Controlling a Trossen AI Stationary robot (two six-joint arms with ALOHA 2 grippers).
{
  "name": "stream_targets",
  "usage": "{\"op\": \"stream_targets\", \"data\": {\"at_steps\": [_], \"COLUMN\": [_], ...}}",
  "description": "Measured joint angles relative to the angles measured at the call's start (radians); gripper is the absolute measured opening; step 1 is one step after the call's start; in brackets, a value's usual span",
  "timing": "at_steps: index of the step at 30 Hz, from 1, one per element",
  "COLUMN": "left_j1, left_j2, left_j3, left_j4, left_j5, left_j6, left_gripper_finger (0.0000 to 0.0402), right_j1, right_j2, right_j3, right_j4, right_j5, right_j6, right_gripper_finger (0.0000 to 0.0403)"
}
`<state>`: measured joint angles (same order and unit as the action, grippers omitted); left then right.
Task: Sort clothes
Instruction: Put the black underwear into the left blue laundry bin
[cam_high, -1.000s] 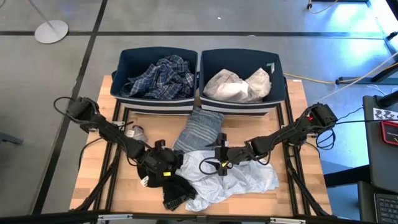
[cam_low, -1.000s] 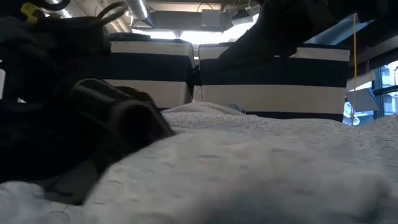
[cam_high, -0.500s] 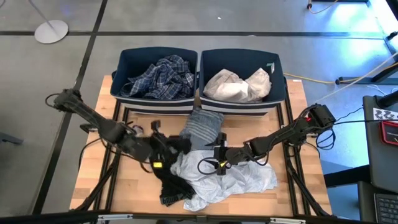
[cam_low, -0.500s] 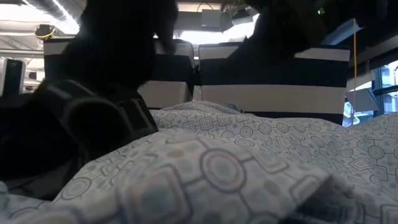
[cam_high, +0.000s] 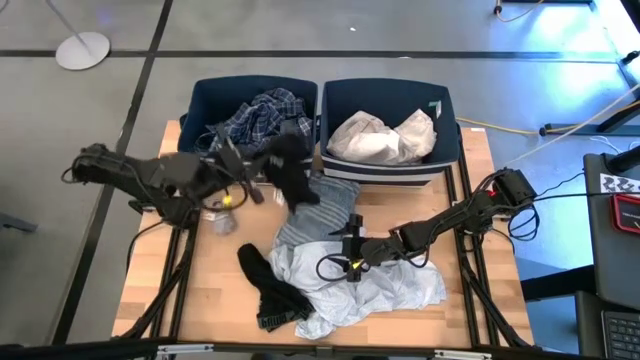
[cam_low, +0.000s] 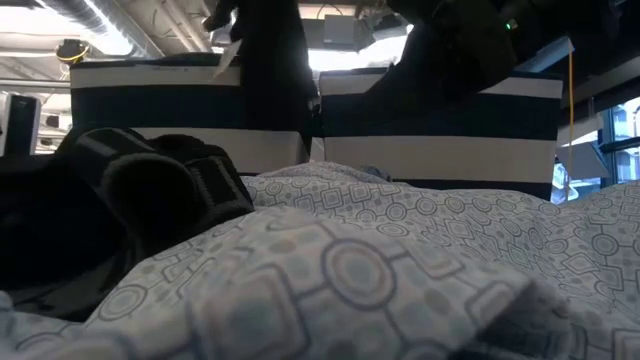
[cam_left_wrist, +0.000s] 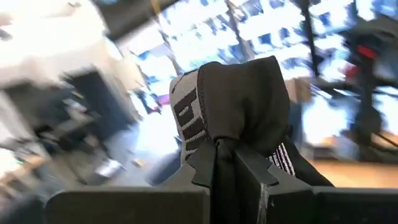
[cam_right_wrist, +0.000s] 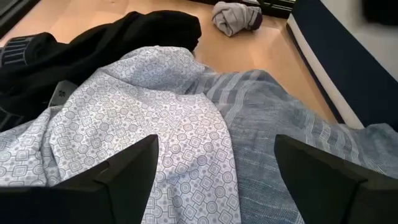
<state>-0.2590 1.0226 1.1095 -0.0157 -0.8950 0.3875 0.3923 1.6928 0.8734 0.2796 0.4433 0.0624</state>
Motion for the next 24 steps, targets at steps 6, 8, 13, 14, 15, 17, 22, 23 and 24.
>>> {"op": "stream_targets", "data": {"at_steps": [6,8,13,14,15,17,22,23,24], "left_j1": [0.134,0.198,0.389,0.431,0.472,0.545,0.673,0.688,0.699], "left_j2": [-0.004,0.002,0.013,0.014,0.017,0.033,0.077,0.092,0.110], "left_j3": [0.000,0.000,-0.003,-0.003,-0.004,-0.004,-0.005,-0.005,-0.005], "left_j4": [0.334,0.424,0.560,0.553,0.535,0.470,0.164,0.118,0.074], "left_j5": [0.020,0.056,0.159,0.177,0.183,0.187,0.318,0.352,0.371], "left_j6": [0.368,0.446,0.500,0.493,0.480,0.410,0.117,0.070,0.025], "left_gripper_finger": [0.0025,0.0026,0.0026,0.0026,0.0026,0.0026,0.0026,0.0026,0.0027], "right_j1": [-0.003,-0.007,-0.015,-0.015,-0.017,-0.022,-0.028,-0.028,-0.027], "right_j2": [0.000,0.000,0.000,0.000,0.000,0.000,0.000,0.000,0.000], "right_j3": [0.000,0.000,0.000,0.000,0.000,0.000,0.000,0.000,0.000], "right_j4": [0.027,0.037,0.033,0.032,0.029,0.029,0.014,0.008,0.005], "right_j5": [-0.001,-0.010,-0.019,-0.022,-0.028,-0.029,-0.044,-0.044,-0.044], "right_j6": [-0.010,-0.010,-0.019,-0.019,-0.019,-0.026,-0.022,-0.021,-0.021], "right_gripper_finger": [0.0321,0.0321,0.0321,0.0321,0.0321,0.0321,0.0321,0.0321,0.0321]}}
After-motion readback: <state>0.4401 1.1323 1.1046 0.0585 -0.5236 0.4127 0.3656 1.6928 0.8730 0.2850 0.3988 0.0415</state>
